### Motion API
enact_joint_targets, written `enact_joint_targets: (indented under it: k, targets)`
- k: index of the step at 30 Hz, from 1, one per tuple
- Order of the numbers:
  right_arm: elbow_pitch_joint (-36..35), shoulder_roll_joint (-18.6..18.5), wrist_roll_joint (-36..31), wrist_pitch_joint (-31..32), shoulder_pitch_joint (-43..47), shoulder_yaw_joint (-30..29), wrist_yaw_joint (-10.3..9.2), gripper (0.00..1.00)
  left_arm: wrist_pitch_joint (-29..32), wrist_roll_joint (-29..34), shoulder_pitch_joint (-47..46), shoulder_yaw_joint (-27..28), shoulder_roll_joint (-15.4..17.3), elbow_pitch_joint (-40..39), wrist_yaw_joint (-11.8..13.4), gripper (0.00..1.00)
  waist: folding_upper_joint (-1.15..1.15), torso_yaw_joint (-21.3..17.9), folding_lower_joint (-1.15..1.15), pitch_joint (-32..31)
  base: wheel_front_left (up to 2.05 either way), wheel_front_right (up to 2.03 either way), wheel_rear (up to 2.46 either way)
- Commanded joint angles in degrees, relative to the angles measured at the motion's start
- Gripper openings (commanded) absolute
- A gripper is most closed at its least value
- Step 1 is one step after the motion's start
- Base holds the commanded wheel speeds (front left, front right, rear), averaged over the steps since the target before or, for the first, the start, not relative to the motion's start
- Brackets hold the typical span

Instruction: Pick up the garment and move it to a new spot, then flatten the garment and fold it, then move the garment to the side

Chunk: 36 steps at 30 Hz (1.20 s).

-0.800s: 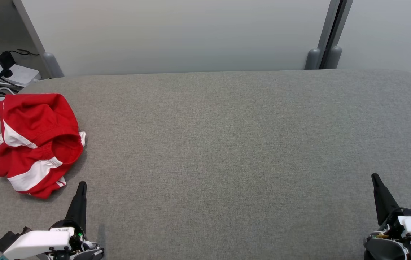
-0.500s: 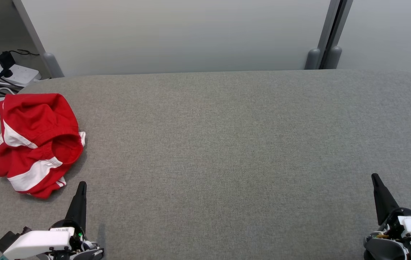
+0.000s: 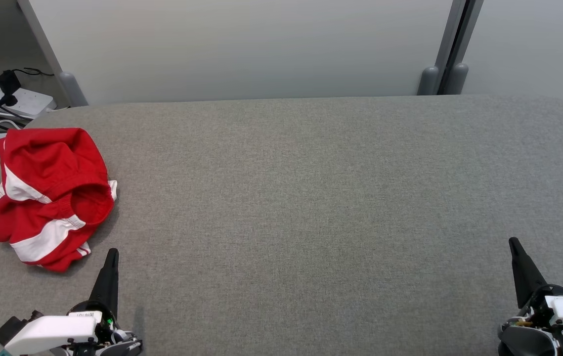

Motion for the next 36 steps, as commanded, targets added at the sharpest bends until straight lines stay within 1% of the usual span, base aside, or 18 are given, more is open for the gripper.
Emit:
enact_joint_targets:
  k: [1,36]
  targets:
    - [-1.8,-0.7,0.7,0.4,-1.1,1.0,0.09,0.0,0.1,-0.3,-3.3,1.7,0.5,-1.6,-0.5,0.0,0.0,0.0,0.0,0.0,0.0,0.0,0.0]
    - [-1.8,-0.7,0.7,0.4,-1.1,1.0,0.09,0.0,0.1,-0.3,-3.3,1.6,0.5,-1.6,-0.5,0.0,0.0,0.0,0.0,0.0,0.0,0.0,0.0]
